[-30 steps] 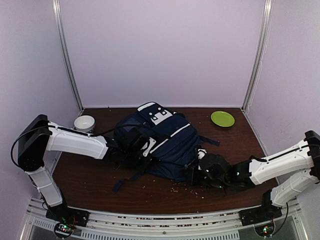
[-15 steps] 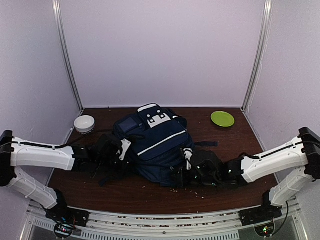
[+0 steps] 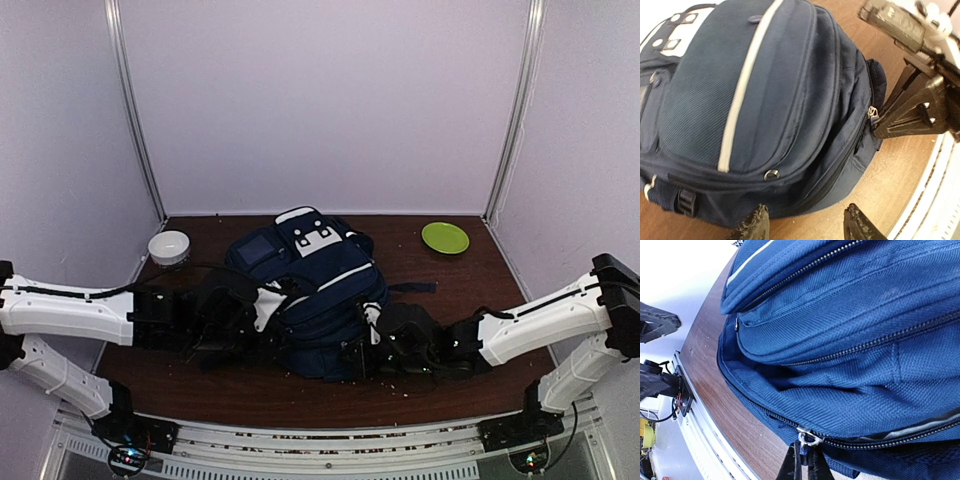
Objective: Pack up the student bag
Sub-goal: Zip the student bag at the center of the board.
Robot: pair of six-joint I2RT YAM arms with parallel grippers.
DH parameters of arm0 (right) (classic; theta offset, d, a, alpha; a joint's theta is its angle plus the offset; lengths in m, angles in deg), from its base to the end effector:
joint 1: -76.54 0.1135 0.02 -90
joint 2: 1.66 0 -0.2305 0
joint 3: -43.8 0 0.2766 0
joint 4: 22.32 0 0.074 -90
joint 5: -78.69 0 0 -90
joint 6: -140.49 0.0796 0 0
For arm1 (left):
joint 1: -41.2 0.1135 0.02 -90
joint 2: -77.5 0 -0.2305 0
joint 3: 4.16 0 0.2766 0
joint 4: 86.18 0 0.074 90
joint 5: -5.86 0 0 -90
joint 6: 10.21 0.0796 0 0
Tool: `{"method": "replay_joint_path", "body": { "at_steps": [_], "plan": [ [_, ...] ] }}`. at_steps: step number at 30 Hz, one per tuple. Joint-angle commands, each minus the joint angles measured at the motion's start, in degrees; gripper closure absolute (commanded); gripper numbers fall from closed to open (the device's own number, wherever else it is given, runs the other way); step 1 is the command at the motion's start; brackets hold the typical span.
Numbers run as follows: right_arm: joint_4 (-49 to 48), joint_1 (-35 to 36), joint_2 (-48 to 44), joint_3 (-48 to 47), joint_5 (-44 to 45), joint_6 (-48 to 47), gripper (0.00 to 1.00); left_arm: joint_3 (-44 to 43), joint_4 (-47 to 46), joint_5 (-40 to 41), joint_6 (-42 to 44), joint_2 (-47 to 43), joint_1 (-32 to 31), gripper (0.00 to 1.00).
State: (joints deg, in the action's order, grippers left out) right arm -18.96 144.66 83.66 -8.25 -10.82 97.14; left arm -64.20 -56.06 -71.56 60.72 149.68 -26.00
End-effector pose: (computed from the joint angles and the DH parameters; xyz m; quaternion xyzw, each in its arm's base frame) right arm 0.1332 0.3298 0.0998 -0.1645 0.8782 0.3762 0.2453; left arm 0.1447 -0.2995 0.1728 0.3302 0.8480 -0.2019 0.3620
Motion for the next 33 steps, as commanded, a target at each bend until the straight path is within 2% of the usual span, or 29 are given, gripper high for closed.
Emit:
{"method": "replay_joint_path", "body": {
  "at_steps": [1, 7, 14, 24, 26, 29, 31, 33],
  "plan": [
    [-0.88, 0.07, -0.22, -1.74, -0.71, -0.80, 1.00, -2.51, -3.60, -0.45, 6.08, 5.78, -0.47, 0.13],
    [-1.22, 0.21, -1.42, -0.54, -0.48, -0.47, 1.00, -3.83, -8.95, -3.85, 8.98, 11.31, -0.48, 0.13],
    [-1.27, 0.60, -1.98, -0.02, -0.50, -0.24, 1.00, -6.13, -10.90, -10.46, 11.30, 14.81, -0.71, 0.12],
    [-1.10, 0.93, -3.07, 0.18, -0.68, -0.51, 1.00, -10.62, -9.94, -5.68, 11.55, 22.65, -0.83, 0.13],
    [-0.99, 1.12, -3.62, 0.41, -0.73, -0.59, 1.00, -10.84, -10.00, -4.15, 11.36, 23.57, -0.83, 0.18],
    [-0.47, 1.29, -4.80, 1.10, -0.55, -0.63, 1.00, -10.66, -9.68, -2.57, 11.13, 23.69, -0.83, 0.34],
    [0.15, 1.37, -5.81, 1.65, -0.29, -0.56, 1.00, -10.70, -8.94, -1.99, 10.97, 22.99, -0.83, 0.49],
    [1.04, 1.39, -7.03, 2.35, 0.29, -0.51, 1.00, -9.97, -8.80, -0.60, 10.37, 21.79, -0.82, 0.71]
  ]
}}
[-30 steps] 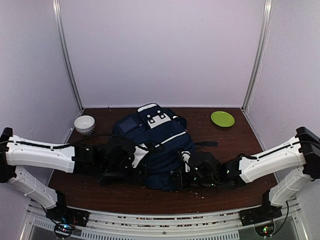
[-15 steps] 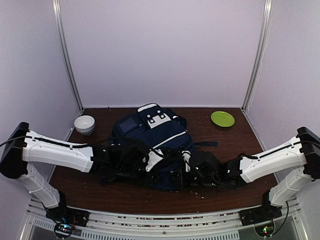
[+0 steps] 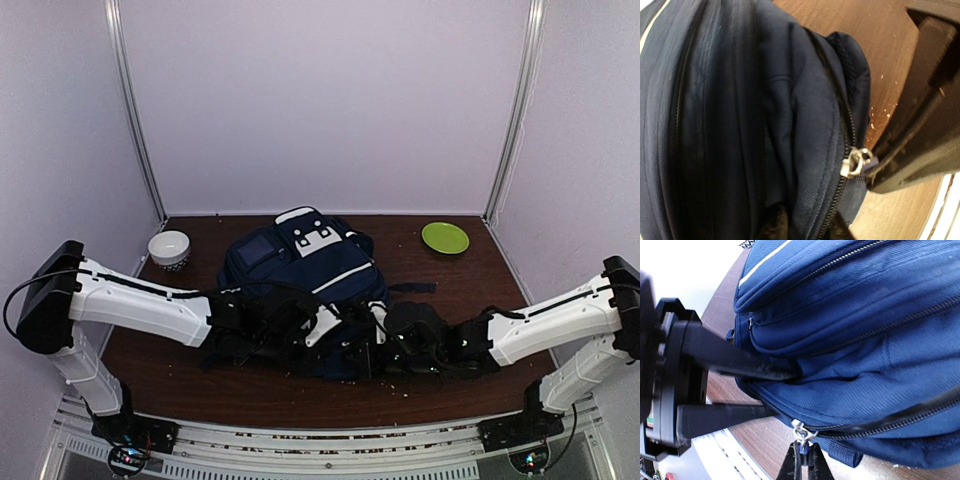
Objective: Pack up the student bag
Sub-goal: Zip the student bag at the center of the board.
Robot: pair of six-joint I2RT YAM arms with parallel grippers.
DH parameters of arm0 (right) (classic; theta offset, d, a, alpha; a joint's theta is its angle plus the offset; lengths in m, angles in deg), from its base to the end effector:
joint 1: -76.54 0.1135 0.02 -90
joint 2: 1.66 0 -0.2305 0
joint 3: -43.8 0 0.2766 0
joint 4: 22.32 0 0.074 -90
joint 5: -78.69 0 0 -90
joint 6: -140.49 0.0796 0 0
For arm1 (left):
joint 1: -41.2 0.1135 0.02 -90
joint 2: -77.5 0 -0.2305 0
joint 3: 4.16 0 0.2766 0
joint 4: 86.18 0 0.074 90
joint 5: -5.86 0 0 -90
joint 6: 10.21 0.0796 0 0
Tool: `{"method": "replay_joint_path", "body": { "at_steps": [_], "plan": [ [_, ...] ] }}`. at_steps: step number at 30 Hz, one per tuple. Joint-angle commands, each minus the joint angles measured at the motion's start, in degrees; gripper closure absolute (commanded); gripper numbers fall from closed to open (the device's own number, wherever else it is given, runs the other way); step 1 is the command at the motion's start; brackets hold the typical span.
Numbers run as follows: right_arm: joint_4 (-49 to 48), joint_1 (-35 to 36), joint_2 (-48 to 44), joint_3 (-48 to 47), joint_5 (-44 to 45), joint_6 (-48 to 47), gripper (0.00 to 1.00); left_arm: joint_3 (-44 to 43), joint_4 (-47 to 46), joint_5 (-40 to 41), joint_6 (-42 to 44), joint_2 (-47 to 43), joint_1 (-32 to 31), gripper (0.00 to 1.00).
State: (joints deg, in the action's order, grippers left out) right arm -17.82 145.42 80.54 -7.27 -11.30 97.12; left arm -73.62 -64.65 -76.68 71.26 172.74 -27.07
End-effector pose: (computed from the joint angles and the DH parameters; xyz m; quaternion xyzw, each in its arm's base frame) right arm 0.1262 0.3268 0.1094 -0.1716 0.8728 0.3864 0.2438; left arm 0.1554 -0.3620 0.1103 0.4424 0.8178 -0.1781 0.3223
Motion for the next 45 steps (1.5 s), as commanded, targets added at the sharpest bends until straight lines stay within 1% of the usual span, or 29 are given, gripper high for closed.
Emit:
{"method": "replay_joint_path", "body": {
  "at_steps": [1, 2, 3, 8, 15, 19, 22, 27, 29, 33, 37, 40, 45],
  "plan": [
    [0.55, 0.58, -4.64, 1.74, 1.12, -0.47, 1.00, -0.04, -0.14, 5.37, -0.41, -1.93, 0.27, 0.83],
    [1.10, 0.56, -5.38, 2.12, 1.48, -0.46, 1.00, 0.54, -0.08, 6.15, -0.61, -2.59, 0.25, 0.94],
    [1.80, 0.60, -6.22, 2.53, 1.87, -0.46, 1.00, 1.26, 0.13, 7.09, -0.87, -3.20, 0.24, 1.00],
    [7.95, 0.62, -10.27, 3.89, 5.70, -0.42, 1.00, 4.36, 0.56, 9.34, -2.33, -5.72, 0.26, 1.00],
    [16.12, -0.56, -14.39, 6.33, 14.71, 2.99, 1.00, 8.24, 0.84, 11.14, -5.51, -7.33, 0.24, 1.00],
    [18.03, -2.29, -15.66, 8.30, 18.52, 6.29, 1.00, 10.77, 1.24, 12.99, -8.16, -8.89, 0.29, 1.00],
    [17.71, -3.50, -16.32, 9.87, 20.37, 8.56, 1.00, 14.07, 0.66, 14.86, -11.30, -10.35, 0.37, 1.00],
    [14.09, -4.79, -14.45, 10.52, 18.38, 8.20, 1.00, 18.30, 2.53, 17.10, -18.18, -13.73, 0.44, 1.00],
    [13.07, -4.84, -12.59, 9.87, 17.45, 7.85, 1.00, 19.82, 5.34, 18.96, -21.94, -15.29, 0.79, 1.00],
    [9.20, -4.87, -8.58, 9.27, 15.42, 7.68, 1.00, 22.59, 7.96, 19.12, -29.47, -18.36, 2.14, 1.00],
    [7.38, -4.88, -5.94, 8.12, 13.91, 7.31, 1.00, 24.62, 12.18, 21.36, -37.03, -21.86, 3.65, 1.00],
    [6.02, -4.82, -5.40, 8.00, 12.83, 6.65, 1.00, 26.64, 13.19, 21.82, -39.18, -25.43, 5.92, 1.00],
    [3.22, -4.74, -4.32, 8.13, 9.56, 5.73, 1.00, 27.83, 12.92, 21.87, -37.83, -28.13, 9.55, 1.00]
  ]
}}
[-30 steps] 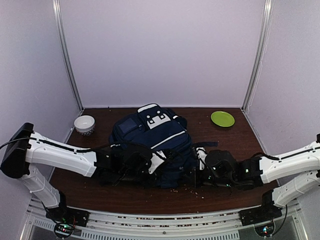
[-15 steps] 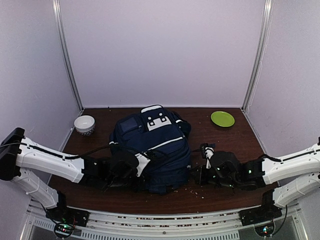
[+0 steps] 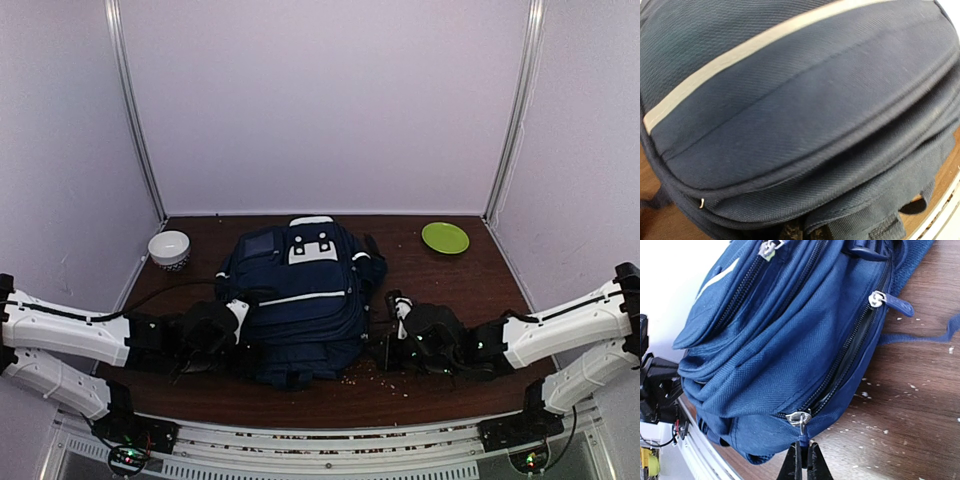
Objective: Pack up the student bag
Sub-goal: Zip the student bag at the center of the board, then adjust the student bag at the center of the board.
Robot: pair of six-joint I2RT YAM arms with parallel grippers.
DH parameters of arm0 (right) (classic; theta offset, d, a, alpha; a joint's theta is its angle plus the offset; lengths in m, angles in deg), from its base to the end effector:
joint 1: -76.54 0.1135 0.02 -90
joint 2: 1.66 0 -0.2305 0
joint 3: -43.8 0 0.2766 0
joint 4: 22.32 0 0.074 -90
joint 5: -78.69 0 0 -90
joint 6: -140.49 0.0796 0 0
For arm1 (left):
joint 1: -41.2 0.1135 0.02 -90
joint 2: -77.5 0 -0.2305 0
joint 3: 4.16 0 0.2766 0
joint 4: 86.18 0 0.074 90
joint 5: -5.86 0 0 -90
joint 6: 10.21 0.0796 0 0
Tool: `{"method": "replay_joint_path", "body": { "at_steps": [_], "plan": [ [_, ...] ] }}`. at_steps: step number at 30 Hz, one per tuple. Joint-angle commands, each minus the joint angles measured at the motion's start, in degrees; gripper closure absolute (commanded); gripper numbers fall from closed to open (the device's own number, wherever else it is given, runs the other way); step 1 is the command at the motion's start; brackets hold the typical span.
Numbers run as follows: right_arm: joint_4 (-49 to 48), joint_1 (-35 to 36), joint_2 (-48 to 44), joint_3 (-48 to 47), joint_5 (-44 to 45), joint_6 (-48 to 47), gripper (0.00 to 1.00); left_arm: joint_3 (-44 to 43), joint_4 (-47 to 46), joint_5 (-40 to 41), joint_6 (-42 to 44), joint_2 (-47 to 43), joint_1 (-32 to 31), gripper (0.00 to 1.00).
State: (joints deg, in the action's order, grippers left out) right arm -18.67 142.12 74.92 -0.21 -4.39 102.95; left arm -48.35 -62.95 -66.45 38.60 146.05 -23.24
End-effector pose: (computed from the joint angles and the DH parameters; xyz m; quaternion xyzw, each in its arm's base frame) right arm 0.1423 0.2902 0.0984 -0.0746 0.8875 0.3593 0.2785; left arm 0.1464 -0.2500 0.1033 0.1312 0.9135 -0.1981 0.3302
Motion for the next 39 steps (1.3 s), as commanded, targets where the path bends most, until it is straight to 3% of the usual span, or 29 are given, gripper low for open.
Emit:
{"method": "replay_joint_path", "body": {
  "at_steps": [1, 6, 8, 11, 13, 15, 17, 20, 23, 26, 31, 35, 39],
  "plan": [
    [3.31, -1.29, 1.49, 1.29, 2.05, -0.22, 1.00, 2.52, 10.63, 11.24, -4.43, -1.04, 6.34, 1.00],
    [0.93, -0.70, 3.05, 1.12, -0.45, -0.83, 1.00, -0.08, 8.86, 8.11, 0.69, 2.16, 6.59, 1.00],
    [0.05, -0.55, 3.63, 0.93, -1.88, -1.69, 1.00, -0.47, 7.15, 5.67, 3.94, 1.87, 5.54, 0.82],
    [0.46, -0.46, 5.12, -0.68, -4.87, -4.14, 1.00, -0.99, 6.80, 3.99, 7.59, 0.05, 2.88, 0.44],
    [0.63, -0.36, 5.25, -0.96, -6.42, -5.51, 0.81, -1.71, 8.55, 3.79, 8.42, -1.38, 1.61, 0.29],
    [1.31, -0.28, 3.98, -0.42, -7.06, -6.19, 0.63, -2.40, 10.78, 3.91, 8.69, -3.19, 0.42, 0.22],
    [2.90, -0.28, 1.13, 0.21, -7.99, -7.31, 0.50, -2.88, 13.12, 3.67, 8.55, -5.80, -0.34, 0.19],
    [8.90, -0.36, -4.86, -0.36, -7.91, -9.54, 0.40, -3.40, 16.86, 3.65, 7.60, -9.87, -0.77, 0.16],
    [14.67, -2.73, -11.30, -2.06, -6.93, -11.87, 0.34, -3.25, 18.81, 3.34, 6.43, -15.18, -0.77, 0.12],
    [14.05, -9.25, -14.37, -3.55, -8.35, -11.81, 0.33, -2.37, 19.32, 4.06, 5.08, -20.37, -0.56, 0.04],
    [10.27, -20.32, -6.77, -9.07, -7.51, -10.08, 0.35, -2.17, 20.10, 5.60, 0.91, -21.00, 4.12, 0.02],
    [3.26, -25.16, 1.62, -13.22, -8.71, -8.40, 0.35, -0.99, 16.73, 3.05, -2.29, -17.19, 11.56, 0.02],
    [-1.88, -29.05, 9.68, -18.16, -11.79, -5.09, 0.35, 0.29, 12.33, 3.81, -4.99, -16.40, 13.60, 0.02]
  ]
}}
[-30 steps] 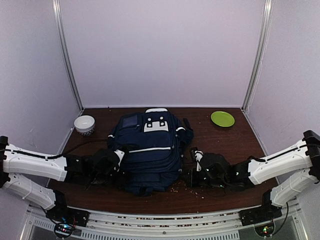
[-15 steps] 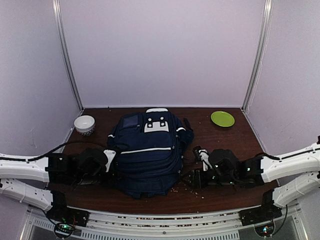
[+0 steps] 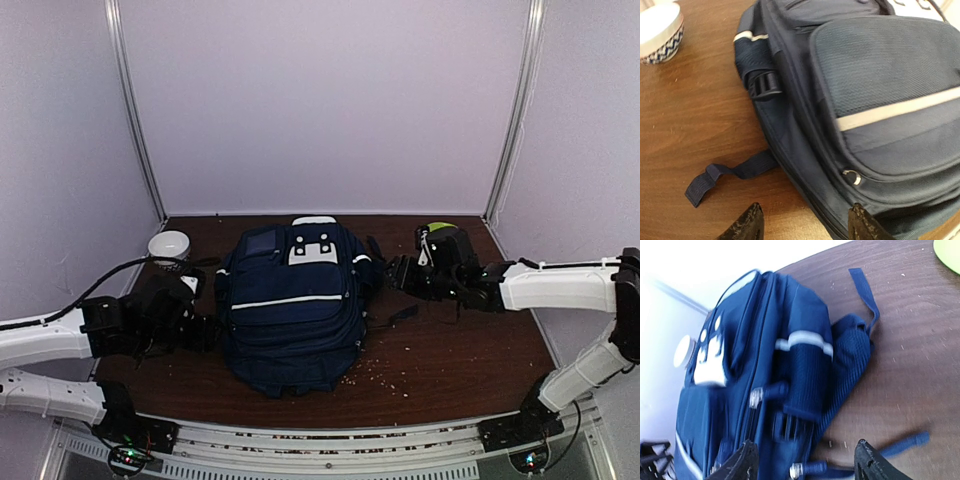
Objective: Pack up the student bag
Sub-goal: Adjust the student bag at the center of the board.
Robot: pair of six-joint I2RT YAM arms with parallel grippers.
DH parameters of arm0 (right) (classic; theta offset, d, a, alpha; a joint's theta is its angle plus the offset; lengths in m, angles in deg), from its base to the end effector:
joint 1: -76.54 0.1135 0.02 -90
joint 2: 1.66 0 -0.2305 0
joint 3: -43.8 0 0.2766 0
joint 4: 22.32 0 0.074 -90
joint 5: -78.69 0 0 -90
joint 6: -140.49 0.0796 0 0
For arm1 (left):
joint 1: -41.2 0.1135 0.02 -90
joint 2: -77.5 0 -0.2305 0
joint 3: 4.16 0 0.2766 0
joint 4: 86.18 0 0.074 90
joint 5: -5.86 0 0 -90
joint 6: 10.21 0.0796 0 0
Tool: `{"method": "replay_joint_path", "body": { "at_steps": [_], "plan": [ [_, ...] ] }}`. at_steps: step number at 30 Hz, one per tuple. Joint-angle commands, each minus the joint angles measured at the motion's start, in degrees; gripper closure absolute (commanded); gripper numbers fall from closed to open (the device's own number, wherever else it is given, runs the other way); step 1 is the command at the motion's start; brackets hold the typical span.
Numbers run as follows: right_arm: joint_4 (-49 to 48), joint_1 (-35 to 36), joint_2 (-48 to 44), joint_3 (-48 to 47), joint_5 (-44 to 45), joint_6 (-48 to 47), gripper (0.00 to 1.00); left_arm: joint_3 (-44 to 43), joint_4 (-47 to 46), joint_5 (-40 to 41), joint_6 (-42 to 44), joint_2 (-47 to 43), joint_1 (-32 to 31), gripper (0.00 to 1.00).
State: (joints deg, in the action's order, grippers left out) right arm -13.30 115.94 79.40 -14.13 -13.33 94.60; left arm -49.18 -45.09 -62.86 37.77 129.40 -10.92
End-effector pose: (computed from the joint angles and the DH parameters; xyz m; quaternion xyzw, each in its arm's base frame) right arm 0.2830 0.2361 0.1508 0.0274 0.8747 0.3336 0.3505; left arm 0.1773 -0.1808 0.1517 0.0148 0.9197 -0.1407 0.3663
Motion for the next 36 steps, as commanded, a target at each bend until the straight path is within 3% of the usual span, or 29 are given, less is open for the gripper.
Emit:
{"method": "replay_joint_path", "body": {
  "at_steps": [1, 11, 13, 16, 18, 29, 36],
  "plan": [
    [-8.24, -3.61, 8.00, -5.61, -3.98, 4.01, 0.35, 1.47, -6.00, 0.39, -4.96, 0.41, 1.58, 0.02],
    [-4.70, -5.70, 25.72, -20.42, -12.28, 6.31, 0.43, 6.73, -12.72, -5.31, -10.54, 3.52, 2.72, 0.03],
    [-5.00, -5.82, 26.35, -20.06, -12.31, 6.10, 0.54, 6.22, -14.63, -6.85, -9.53, 5.66, 2.79, 0.04],
    [-5.74, -5.95, 25.25, -17.45, -11.08, 5.41, 0.87, 5.08, -19.30, -10.15, -7.51, 9.92, 3.10, 0.09],
    [-6.20, -6.12, 23.30, -15.03, -9.97, 5.07, 1.00, 3.19, -21.73, -12.30, -6.05, 13.64, 3.68, 0.13],
    [-9.73, -3.40, 5.75, 4.69, -5.88, 5.24, 1.00, -13.77, -28.17, -19.94, -0.83, 36.97, 10.87, 0.49],
    [-19.30, 3.68, 5.05, 13.93, -4.90, 14.13, 1.00, -27.52, -27.80, -19.47, 1.96, 46.61, 14.69, 0.64]
  ]
}}
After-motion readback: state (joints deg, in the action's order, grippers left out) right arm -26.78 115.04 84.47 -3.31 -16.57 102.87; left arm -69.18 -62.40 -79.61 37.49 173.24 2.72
